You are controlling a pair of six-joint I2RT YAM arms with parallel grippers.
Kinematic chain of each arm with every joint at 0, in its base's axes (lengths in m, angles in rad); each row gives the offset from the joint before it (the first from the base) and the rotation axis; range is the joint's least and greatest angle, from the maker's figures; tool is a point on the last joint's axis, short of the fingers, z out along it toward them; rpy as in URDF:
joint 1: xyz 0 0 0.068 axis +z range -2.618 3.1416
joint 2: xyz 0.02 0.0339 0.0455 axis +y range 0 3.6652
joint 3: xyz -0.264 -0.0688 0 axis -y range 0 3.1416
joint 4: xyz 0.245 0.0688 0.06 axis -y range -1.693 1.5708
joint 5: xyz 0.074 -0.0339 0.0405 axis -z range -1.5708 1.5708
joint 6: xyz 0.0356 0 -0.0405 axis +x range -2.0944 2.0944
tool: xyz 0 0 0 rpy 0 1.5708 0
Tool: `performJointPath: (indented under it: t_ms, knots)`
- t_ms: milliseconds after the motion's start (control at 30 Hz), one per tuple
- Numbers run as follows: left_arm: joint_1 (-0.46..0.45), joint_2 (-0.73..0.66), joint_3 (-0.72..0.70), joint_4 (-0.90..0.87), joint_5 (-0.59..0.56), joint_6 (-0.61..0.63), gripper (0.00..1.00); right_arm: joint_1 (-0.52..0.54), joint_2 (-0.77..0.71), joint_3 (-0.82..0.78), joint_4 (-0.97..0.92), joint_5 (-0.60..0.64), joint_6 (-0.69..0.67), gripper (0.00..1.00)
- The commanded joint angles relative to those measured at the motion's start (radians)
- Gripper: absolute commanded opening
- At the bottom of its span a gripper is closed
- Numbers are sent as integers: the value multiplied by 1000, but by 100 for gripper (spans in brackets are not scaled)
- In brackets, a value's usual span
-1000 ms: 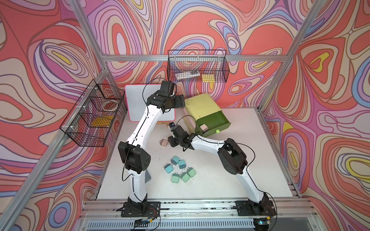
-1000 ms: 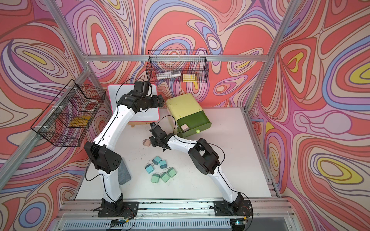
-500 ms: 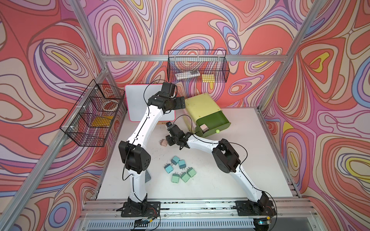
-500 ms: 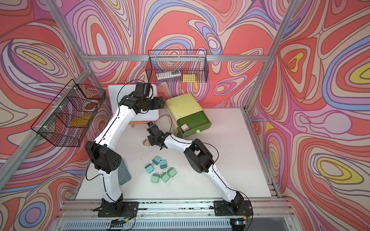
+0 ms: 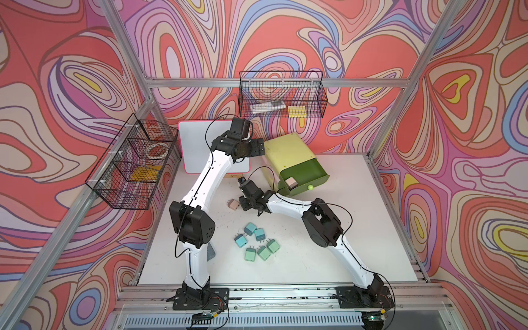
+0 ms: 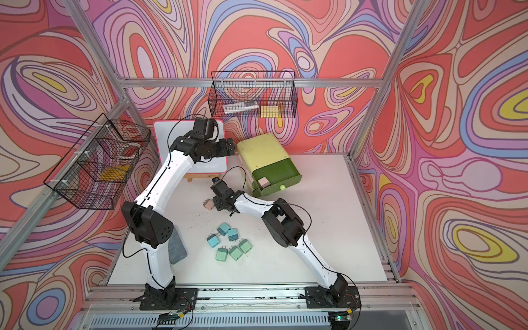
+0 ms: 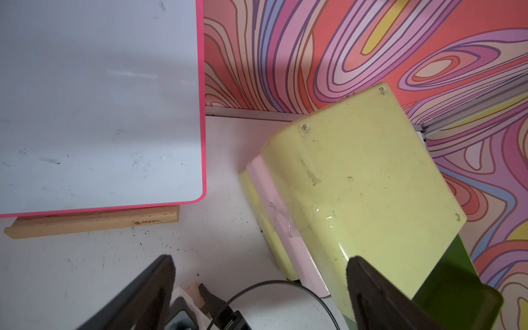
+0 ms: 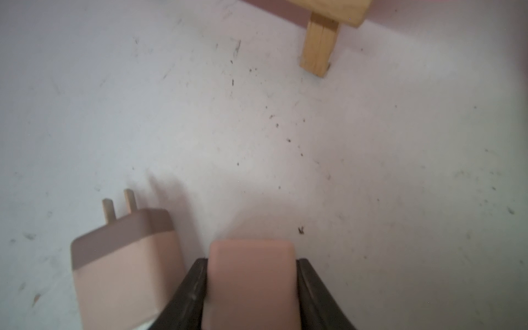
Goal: Place the plugs into the drawer by color
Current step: Pick up the plug from the center of the board, then place the plug in the drawer.
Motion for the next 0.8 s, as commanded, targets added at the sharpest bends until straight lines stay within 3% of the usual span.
performJointPath:
  t_ms: [0,233,400,767]
  knots:
    - [4,-33,-12,16,12,7,93,3,-204,-95,25,-10,14,33]
    - [4,-56,-6,24,21,9,93,3,-550,-289,1,-2,21,32]
    - [-4,-47,-4,40,56,3,93,-30,-738,-342,-94,43,-56,31]
    - [-58,135,178,-36,128,7,93,-321,-786,-356,-311,-55,-167,30]
